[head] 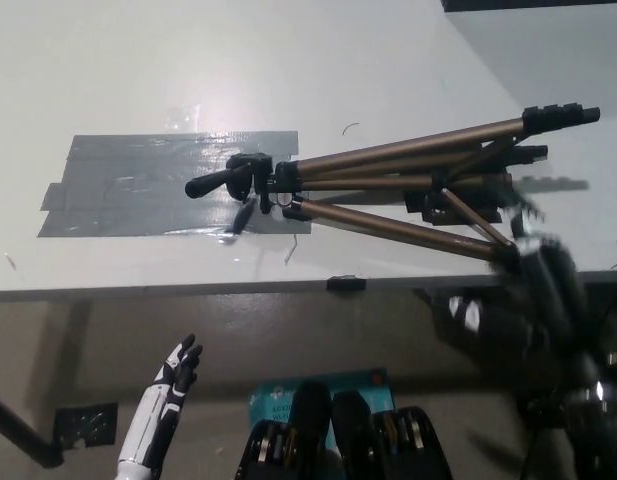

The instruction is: A tripod is kept on the middle of the desk infront of the robot and the robot grabs one of its legs to pick it up and hands it to a person

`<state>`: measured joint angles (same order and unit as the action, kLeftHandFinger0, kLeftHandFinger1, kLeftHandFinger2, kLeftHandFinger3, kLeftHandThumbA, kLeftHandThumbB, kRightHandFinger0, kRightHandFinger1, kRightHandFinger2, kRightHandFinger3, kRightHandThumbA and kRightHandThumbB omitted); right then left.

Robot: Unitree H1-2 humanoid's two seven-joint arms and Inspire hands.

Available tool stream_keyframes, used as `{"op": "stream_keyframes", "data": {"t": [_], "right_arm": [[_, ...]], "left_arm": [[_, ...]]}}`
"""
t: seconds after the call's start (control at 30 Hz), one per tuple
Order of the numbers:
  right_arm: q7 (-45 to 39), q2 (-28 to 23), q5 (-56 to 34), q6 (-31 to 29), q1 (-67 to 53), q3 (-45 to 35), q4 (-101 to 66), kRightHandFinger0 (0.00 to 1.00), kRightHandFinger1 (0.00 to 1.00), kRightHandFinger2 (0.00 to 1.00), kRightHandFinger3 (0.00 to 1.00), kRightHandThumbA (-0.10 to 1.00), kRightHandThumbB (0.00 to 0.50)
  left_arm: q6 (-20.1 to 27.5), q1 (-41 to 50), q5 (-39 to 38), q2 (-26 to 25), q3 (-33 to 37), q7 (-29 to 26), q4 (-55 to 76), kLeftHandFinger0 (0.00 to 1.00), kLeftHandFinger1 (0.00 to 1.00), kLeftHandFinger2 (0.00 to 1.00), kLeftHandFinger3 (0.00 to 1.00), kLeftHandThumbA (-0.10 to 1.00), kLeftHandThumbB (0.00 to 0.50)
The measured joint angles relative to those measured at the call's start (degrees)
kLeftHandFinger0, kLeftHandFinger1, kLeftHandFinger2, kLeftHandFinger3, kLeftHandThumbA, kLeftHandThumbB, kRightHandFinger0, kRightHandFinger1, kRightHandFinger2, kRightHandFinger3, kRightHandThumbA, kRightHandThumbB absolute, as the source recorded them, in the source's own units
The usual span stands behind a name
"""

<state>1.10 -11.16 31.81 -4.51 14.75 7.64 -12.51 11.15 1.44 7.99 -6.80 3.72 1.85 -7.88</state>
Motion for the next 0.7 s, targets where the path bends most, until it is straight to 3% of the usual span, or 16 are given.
{"op": "stream_keyframes", "data": {"t": [0.5,0.7], "right_arm": [[-4.0,-3.2,18.1,11.7,25.4,8.4,19.7,1.0,1.0,1.0,1.0,1.0,0.451],[-5.2,-3.2,23.3,16.3,31.7,12.8,29.1,1.0,1.0,1.0,1.0,1.0,0.47]], "left_arm": [[0.0,-0.9,0.7,0.1,0.0,0.0,0.1,1.0,1.0,1.0,1.0,1.0,0.184],[0.4,-1.2,1.3,0.0,0.0,0.0,0.6,1.0,1.0,1.0,1.0,1.0,0.164]]}}
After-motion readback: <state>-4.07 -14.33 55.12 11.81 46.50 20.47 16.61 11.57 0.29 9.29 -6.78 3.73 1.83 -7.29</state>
